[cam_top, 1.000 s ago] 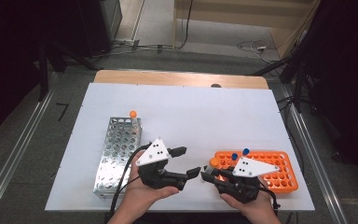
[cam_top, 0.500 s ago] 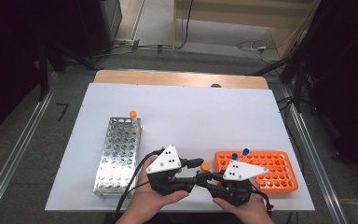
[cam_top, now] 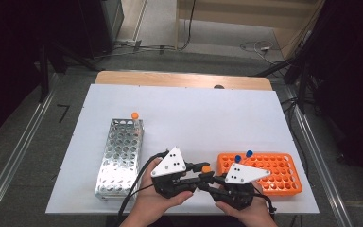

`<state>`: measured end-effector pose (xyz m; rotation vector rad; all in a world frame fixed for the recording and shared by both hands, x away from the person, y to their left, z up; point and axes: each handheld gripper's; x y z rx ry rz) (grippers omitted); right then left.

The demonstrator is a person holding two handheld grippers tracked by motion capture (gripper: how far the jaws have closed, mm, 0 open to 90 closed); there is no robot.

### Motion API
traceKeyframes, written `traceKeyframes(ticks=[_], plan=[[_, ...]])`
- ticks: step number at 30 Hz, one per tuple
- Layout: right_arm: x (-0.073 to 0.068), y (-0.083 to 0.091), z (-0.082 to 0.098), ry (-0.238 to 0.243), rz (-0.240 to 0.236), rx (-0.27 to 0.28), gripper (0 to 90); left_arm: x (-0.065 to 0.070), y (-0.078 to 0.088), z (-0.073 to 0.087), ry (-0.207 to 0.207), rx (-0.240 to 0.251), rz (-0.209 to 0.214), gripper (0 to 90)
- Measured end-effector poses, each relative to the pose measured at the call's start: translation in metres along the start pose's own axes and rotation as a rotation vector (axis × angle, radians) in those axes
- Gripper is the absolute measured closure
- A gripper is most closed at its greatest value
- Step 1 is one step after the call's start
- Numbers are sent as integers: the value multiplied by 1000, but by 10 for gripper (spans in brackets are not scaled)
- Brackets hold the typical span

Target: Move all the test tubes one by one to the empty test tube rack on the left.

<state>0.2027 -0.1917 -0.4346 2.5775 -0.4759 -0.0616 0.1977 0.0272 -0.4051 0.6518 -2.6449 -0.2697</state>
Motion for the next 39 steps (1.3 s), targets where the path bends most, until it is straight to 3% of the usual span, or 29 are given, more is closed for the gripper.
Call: traceKeyframes(ticks=[4, 9, 12, 16, 21, 28, 39], plan=[[0, 3, -1, 2, 13, 17, 684, -1, 4, -3, 7, 18, -14, 704], [6, 13, -5, -21, 5, 52, 429, -4, 10, -4, 6, 39, -42, 705], [9, 19, -7, -7, 41, 62, 291, -6, 12, -5, -3, 41, -66, 706], [16, 29, -10, -15, 36, 76, 148, -12, 18, -6, 6, 55, -88, 706], [24, 45, -12, -31, 57, 115, 31, -21, 28, -9, 11, 74, -119, 706], [37, 60, -10, -39, 87, 108, 0, -34, 44, -13, 28, 110, -178, 706], [57, 82, 4, -72, 185, 122, 0, -59, 70, -21, 43, 156, -268, 706]])
Point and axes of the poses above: each handheld gripper's, and its own axes: y roughly backward along the jaws, z roughly out of its underside, x roughly to its right, and after that the axes turned 11 degrees about y, right-handed
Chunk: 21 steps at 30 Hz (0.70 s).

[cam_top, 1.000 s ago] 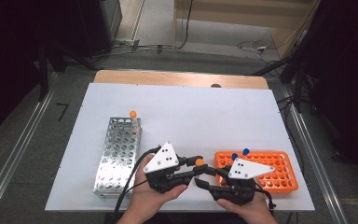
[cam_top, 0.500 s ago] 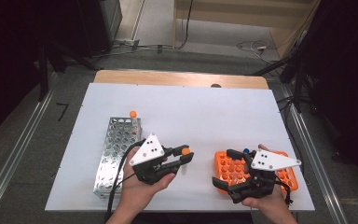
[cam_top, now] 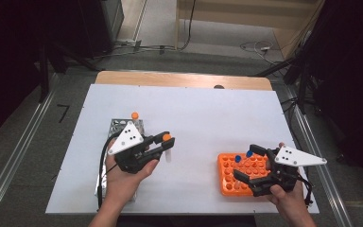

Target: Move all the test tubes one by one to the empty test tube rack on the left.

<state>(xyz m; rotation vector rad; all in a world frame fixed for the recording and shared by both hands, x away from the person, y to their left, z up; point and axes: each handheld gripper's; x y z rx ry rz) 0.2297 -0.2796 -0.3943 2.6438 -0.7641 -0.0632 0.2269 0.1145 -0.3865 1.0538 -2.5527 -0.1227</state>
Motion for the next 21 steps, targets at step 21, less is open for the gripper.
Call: traceKeyframes(ticks=[21], plan=[[43, 40, 32, -59, 154, -13, 0, -50, 17, -23, 16, 67, -163, 706]])
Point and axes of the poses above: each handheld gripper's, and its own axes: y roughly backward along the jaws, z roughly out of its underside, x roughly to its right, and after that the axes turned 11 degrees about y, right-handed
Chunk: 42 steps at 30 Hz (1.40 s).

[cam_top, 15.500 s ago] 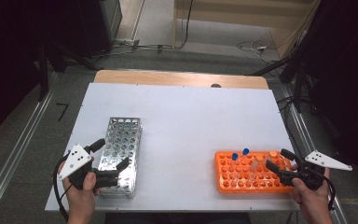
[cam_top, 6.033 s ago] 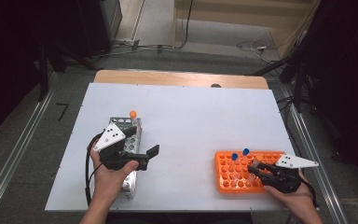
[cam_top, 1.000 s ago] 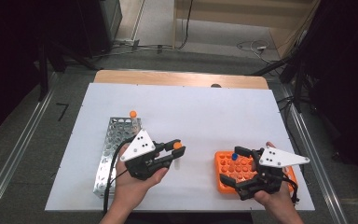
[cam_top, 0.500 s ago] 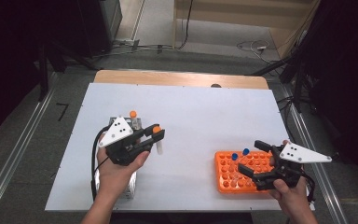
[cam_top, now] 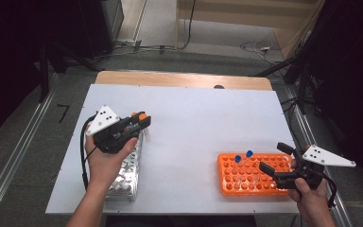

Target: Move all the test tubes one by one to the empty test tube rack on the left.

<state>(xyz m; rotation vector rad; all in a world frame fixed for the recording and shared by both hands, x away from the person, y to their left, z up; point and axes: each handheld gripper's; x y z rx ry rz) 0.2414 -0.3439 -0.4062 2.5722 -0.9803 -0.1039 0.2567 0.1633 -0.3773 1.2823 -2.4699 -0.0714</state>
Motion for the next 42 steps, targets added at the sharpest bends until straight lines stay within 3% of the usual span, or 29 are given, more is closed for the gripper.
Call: traceKeyframes(ticks=[9, 17, 23, 32, 42], plan=[[13, 3, 11, -38, 36, -20, 0, -22, -3, -2, 26, 40, -60, 706], [15, 3, 15, -45, 47, -27, 0, -40, -12, 7, 37, 54, -146, 706], [16, 3, 16, -49, 54, -30, 0, -50, -19, 15, 50, 57, -173, 707], [16, 3, 18, -51, 57, -34, 0, -51, -24, 24, 44, 38, -201, 706], [16, 1, 19, -46, 60, -41, 0, -45, -25, 35, 17, -44, -246, 703]])
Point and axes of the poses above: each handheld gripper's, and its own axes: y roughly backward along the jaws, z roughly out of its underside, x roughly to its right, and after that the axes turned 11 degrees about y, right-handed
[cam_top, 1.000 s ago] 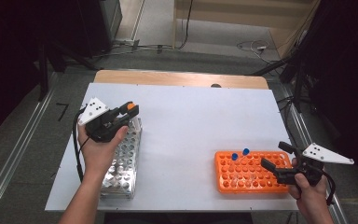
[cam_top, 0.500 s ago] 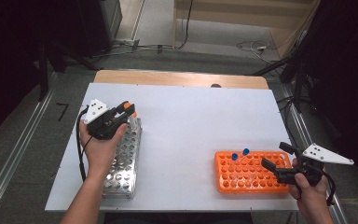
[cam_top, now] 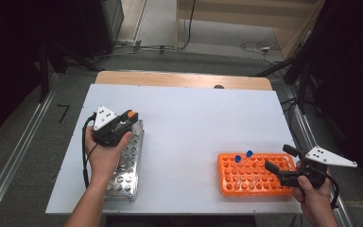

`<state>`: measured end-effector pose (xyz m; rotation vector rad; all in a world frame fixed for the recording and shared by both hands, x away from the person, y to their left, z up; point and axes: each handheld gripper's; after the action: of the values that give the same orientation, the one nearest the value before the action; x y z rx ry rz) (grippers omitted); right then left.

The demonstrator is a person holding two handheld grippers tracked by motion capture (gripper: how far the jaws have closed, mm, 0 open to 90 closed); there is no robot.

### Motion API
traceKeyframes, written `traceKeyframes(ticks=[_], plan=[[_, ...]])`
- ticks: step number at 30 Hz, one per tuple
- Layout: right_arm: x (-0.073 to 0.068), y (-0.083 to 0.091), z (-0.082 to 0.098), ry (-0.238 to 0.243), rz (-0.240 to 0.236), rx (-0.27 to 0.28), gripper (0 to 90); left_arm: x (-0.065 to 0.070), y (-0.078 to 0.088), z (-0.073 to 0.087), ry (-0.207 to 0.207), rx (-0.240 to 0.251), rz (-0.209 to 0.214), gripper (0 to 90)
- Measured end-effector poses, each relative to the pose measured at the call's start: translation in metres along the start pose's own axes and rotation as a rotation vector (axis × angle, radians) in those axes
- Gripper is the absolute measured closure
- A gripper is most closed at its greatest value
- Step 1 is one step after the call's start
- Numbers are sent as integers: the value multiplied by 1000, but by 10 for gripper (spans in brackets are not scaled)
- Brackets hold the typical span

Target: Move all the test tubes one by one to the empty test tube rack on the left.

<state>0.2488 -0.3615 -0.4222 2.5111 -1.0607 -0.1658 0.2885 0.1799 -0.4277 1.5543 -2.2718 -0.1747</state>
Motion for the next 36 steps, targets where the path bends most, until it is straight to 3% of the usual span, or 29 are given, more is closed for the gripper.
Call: traceKeyframes(ticks=[5, 11, 17, 24, 28, 36], plan=[[-1, 0, 0, -1, 1, -6, 0, 4, -2, 3, -10, -51, -2, 699], [-2, -1, 0, 5, -5, -1, 0, 4, -4, 3, -7, -79, -5, 695], [-3, -1, -1, 9, -7, 5, 6, 2, -5, 3, 35, -97, 14, 675], [-5, 1, -2, 9, -32, 18, 35, 6, 0, 2, 67, -83, 56, 517], [-9, 3, -3, 21, -56, 32, 44, 10, 7, 1, 80, -65, 70, 378], [-15, 5, -3, 30, -96, 31, 63, 20, 25, -3, 90, -29, 113, 262]])
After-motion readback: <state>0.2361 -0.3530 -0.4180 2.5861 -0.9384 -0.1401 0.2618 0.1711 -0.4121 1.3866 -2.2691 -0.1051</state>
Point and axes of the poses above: each handheld gripper's, and its own axes: y roughly backward along the jaws, z roughly out of its underside, x roughly to its right, and after that the axes turned 11 degrees about y, right-handed
